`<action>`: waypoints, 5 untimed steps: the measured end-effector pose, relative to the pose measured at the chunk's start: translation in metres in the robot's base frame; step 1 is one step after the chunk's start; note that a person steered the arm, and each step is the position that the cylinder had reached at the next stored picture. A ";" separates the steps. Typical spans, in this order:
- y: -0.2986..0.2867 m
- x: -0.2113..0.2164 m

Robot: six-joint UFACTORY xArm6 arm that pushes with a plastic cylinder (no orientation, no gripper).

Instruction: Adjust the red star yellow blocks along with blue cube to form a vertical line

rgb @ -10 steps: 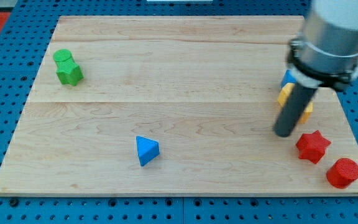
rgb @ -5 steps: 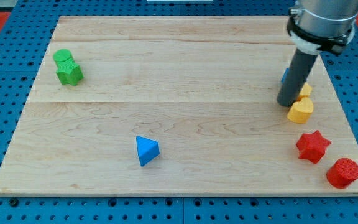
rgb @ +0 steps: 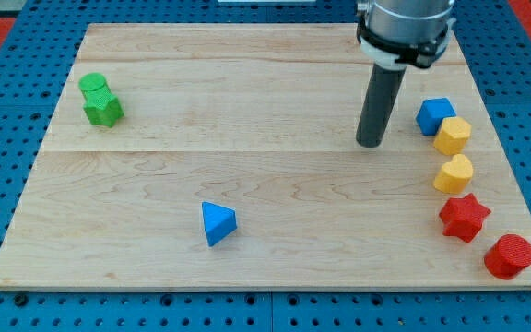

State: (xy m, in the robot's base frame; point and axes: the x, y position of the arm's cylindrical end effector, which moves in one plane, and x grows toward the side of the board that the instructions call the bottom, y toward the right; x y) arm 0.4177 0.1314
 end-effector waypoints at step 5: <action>0.059 0.004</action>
State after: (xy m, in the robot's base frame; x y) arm 0.4220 0.1905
